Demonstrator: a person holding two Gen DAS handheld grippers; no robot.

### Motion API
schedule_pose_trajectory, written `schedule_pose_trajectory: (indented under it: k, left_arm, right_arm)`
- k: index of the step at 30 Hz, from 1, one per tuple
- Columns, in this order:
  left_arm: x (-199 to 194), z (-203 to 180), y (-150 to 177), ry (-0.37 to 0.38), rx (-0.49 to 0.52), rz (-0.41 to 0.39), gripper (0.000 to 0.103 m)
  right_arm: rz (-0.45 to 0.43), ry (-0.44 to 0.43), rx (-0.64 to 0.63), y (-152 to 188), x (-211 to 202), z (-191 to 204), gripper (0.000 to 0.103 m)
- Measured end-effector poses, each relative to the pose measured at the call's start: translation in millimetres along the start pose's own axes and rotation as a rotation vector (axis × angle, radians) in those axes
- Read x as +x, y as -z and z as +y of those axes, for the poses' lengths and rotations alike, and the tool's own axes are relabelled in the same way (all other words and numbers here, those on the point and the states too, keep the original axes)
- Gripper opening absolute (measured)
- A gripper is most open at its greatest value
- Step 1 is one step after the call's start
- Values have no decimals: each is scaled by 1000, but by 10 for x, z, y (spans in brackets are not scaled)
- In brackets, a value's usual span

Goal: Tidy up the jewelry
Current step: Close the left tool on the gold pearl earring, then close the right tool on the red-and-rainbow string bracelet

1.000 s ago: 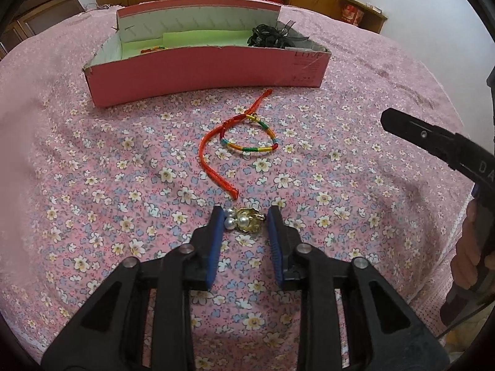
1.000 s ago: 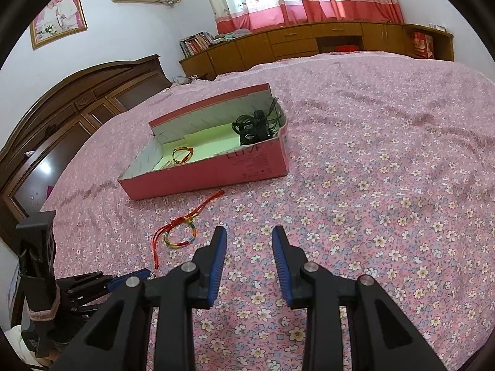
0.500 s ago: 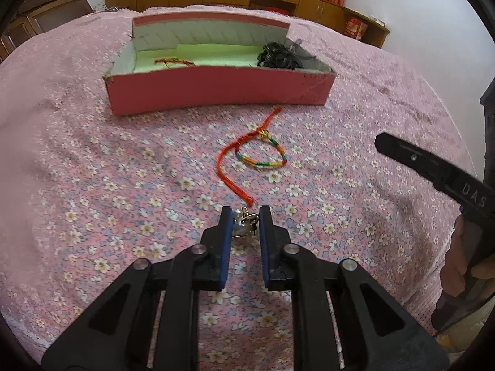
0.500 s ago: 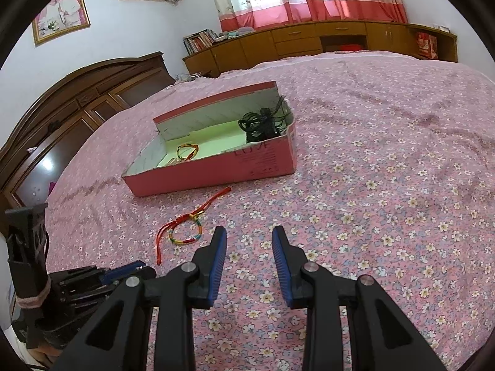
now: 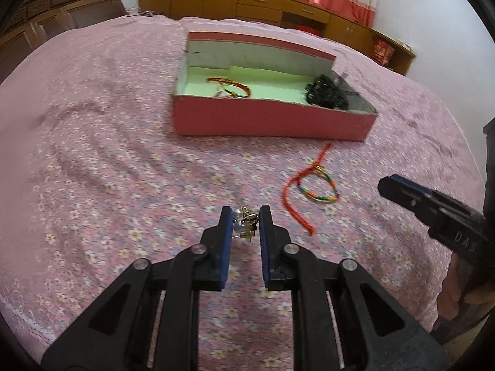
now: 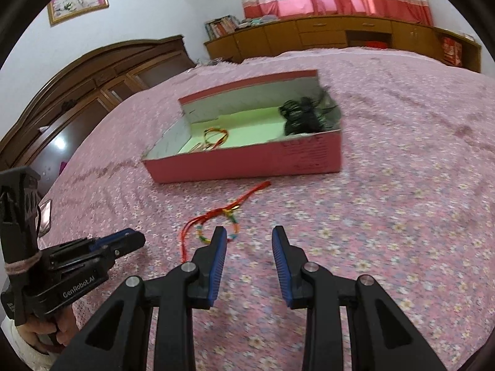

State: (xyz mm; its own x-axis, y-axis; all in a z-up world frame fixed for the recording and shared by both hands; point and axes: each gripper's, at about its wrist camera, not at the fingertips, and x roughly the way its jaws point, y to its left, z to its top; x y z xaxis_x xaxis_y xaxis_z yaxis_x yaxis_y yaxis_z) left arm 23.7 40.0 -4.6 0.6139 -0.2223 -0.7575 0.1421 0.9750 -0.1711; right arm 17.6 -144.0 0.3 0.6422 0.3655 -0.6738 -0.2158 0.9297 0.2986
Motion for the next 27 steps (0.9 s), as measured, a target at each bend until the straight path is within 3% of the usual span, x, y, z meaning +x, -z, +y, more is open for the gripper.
schedule_pose_trajectory:
  k: [7, 19, 23, 27]
  left_arm:
    - [16, 100, -43, -15, -30, -15, 9]
    - [-11, 189, -59, -18, -58, -26, 8]
    - [-16, 182, -61, -18, -60, -27, 8]
    - [-35, 177, -61, -19, -55, -31, 9]
  right_arm:
    - [56, -30, -20, -77, 279, 150, 33]
    - [138, 24, -63, -91, 744, 193, 32]
    - [138, 45, -82, -75, 774, 202, 10]
    - [126, 41, -78, -65, 747, 176, 6]
